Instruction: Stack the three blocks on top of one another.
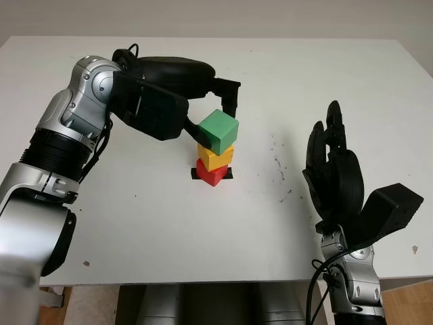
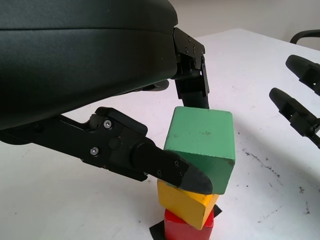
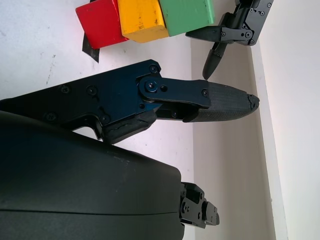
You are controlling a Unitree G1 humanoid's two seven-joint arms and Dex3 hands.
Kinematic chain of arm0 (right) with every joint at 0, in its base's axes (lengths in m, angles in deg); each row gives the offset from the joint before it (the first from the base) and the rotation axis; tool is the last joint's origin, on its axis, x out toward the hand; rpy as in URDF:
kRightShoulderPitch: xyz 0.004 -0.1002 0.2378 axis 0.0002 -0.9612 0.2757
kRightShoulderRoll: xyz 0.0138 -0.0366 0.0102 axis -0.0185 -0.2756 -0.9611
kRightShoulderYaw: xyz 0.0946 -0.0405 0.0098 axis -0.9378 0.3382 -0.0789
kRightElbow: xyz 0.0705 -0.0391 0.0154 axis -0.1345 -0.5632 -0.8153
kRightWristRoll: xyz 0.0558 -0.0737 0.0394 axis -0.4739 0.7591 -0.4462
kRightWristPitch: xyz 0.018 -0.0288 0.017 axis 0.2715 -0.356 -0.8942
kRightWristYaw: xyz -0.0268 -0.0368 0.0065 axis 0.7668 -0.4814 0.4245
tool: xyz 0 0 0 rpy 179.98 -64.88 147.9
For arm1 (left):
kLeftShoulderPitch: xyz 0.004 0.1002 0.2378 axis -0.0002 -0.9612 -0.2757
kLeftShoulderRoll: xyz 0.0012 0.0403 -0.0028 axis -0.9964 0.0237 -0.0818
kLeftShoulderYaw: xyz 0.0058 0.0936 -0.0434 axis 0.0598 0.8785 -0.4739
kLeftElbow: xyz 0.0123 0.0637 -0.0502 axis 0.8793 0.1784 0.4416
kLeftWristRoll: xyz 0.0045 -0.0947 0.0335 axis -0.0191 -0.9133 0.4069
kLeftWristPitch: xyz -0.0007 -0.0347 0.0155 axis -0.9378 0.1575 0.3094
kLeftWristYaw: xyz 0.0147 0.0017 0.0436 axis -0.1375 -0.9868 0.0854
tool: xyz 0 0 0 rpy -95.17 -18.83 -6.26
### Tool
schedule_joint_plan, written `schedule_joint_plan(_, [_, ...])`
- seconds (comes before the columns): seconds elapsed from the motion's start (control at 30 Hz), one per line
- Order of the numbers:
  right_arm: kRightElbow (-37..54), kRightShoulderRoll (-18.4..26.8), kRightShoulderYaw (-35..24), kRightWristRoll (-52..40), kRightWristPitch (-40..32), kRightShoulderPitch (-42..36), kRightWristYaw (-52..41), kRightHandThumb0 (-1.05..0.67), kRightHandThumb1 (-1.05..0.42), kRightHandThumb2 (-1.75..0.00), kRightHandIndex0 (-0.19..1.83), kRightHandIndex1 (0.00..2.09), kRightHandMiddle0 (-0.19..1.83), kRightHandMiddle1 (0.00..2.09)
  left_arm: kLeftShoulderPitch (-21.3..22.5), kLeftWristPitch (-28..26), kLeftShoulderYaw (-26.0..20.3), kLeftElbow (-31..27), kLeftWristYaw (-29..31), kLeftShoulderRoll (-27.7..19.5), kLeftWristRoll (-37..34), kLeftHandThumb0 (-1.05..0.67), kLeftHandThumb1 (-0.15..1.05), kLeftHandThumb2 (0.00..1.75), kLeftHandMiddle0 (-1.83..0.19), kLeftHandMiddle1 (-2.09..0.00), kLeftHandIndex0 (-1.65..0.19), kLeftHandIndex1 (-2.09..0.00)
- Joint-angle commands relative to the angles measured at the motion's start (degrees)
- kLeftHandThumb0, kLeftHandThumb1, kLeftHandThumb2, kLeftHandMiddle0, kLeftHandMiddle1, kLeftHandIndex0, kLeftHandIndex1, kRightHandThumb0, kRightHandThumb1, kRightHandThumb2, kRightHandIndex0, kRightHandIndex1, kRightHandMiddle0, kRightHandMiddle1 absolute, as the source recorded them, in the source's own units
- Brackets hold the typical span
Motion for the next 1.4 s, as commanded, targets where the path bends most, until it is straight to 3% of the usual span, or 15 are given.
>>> schedule_joint_plan(0.0, [1.6,-0.1,0.0,-0.1,-0.3,-0.8,0.1,-0.80,-1.05,-0.49,-0.17,0.05,-0.11,0.06,1.3,-0.9,0.8,-0.4,1.0,0.1,0.4,-0.47,1.04,0.05,-0.27,-0.05,-0.31,-1.53])
schedule_joint_plan(0.13, [1.5,-0.1,0.0,-0.2,-0.1,-1.0,0.1,-0.78,-1.05,-0.50,-0.17,0.05,-0.11,0.06,1.3,-2.3,1.1,-1.4,2.6,-0.1,0.5,-0.59,1.00,0.05,-0.16,-0.05,-0.31,-0.82])
schedule_joint_plan(0.2, [1.5,0.1,0.1,-0.1,0.0,-1.1,0.0,-0.78,-1.05,-0.50,-0.17,0.05,-0.11,0.06,1.1,-2.6,1.0,-1.7,2.8,-0.1,0.3,-0.63,0.99,0.05,-0.12,-0.05,-0.33,-0.57])
schedule_joint_plan(0.4, [1.7,0.0,0.0,0.2,0.0,-1.2,0.6,-0.78,-1.05,-0.50,-0.16,0.06,-0.09,0.06,0.7,-4.4,1.0,-3.2,4.0,-0.5,0.3,-0.70,1.00,0.05,0.02,-0.04,-0.24,-0.17])
schedule_joint_plan(0.53, [1.7,0.1,0.3,0.3,0.5,-1.4,0.1,-0.76,-1.05,-0.53,-0.18,0.05,-0.11,0.05,0.5,-5.2,1.1,-4.2,4.9,-0.7,0.2,-0.81,1.00,0.06,0.08,-0.04,-0.15,-0.07])
schedule_joint_plan(0.77, [2.1,-0.2,0.3,0.0,0.1,-1.5,0.4,-0.77,-1.05,-0.51,-0.16,0.06,-0.09,0.06,-0.3,-7.0,0.0,-6.3,6.1,-0.9,-1.5,-0.99,0.98,0.05,0.19,0.00,0.17,0.00])
schedule_joint_plan(0.9, [2.0,-0.1,0.5,0.1,0.6,-1.6,0.1,-0.78,-1.05,-0.51,-0.17,0.05,-0.10,0.05,-0.7,-8.1,-2.3,-7.7,5.3,-1.6,-4.3,-1.04,1.01,0.06,0.19,0.00,0.19,0.00])
schedule_joint_plan(1.03, [1.6,-0.4,0.8,0.1,1.3,-1.6,0.0,-0.79,-1.05,-0.50,-0.16,0.06,-0.10,0.05,-1.5,-14.1,-8.4,-8.3,6.4,-1.8,-13.1,-1.04,1.04,0.10,0.19,0.00,0.19,0.00])
schedule_joint_plan(1.1, [0.9,-0.4,1.0,0.3,2.3,-1.5,-0.1,-0.77,-1.05,-0.52,-0.16,0.06,-0.10,0.05,-2.6,-16.0,-11.6,-7.9,5.9,-2.0,-17.4,-1.04,1.04,0.26,0.19,0.00,0.19,0.00])
schedule_joint_plan(1.2, [0.3,-0.3,1.4,0.1,2.0,-1.0,-0.3,-0.77,-1.05,-0.53,-0.16,0.06,-0.10,0.05,-7.3,-16.7,-18.1,-9.1,0.1,-1.6,-22.7,-1.01,1.05,0.58,0.19,0.00,0.19,0.00])
schedule_joint_plan(1.37, [-0.4,0.0,1.5,-0.7,2.0,-0.2,-1.7,-0.76,-1.05,-0.54,-0.17,0.05,-0.12,0.04,-15.9,-23.7,-25.5,-15.8,-10.1,0.5,-28.8,-0.97,1.05,0.64,0.19,0.00,0.19,0.00])
